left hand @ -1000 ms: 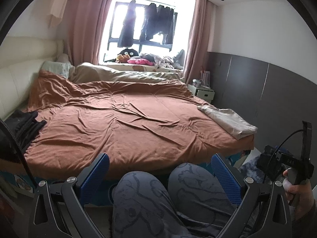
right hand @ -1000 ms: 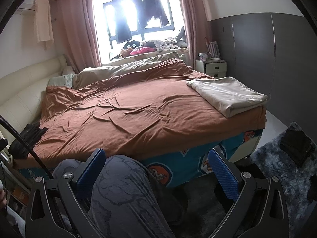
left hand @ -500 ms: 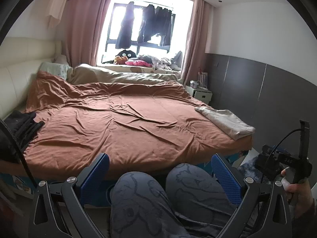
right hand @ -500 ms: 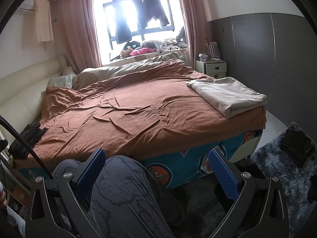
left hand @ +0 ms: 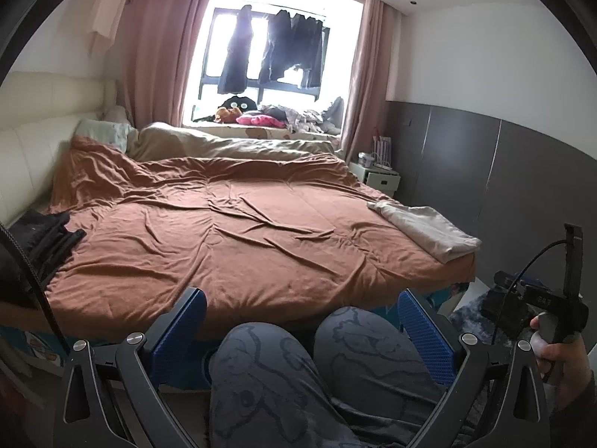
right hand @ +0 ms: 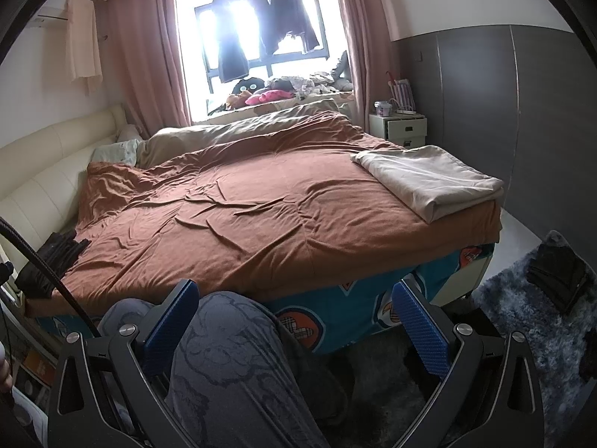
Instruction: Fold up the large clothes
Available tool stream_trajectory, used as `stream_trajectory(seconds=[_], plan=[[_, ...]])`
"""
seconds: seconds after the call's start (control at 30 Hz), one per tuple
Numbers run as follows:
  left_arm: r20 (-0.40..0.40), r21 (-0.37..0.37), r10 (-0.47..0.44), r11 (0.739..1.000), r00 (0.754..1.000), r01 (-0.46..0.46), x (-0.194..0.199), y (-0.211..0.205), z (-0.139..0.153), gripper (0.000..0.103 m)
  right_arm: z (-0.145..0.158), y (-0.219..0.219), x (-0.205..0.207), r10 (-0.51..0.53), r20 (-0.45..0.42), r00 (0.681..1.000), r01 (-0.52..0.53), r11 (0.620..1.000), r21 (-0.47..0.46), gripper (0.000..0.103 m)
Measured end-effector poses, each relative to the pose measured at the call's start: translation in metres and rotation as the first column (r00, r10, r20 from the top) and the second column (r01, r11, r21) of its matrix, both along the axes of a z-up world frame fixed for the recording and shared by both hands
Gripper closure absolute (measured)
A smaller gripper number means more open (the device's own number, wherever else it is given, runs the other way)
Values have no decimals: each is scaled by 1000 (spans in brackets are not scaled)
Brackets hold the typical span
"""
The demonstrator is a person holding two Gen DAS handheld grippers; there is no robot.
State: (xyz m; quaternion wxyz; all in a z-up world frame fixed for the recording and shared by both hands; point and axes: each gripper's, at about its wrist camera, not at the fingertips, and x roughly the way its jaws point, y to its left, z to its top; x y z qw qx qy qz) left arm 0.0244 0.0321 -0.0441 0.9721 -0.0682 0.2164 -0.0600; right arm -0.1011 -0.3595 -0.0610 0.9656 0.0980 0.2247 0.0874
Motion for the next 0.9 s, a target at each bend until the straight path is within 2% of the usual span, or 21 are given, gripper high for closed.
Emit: stream_trajectory(seconds=[0.9], plan=[[34,31,-13,999,999,12,-13,-10,2,0,-2,1,-4,0,-16,1000,1,1000,14,0]])
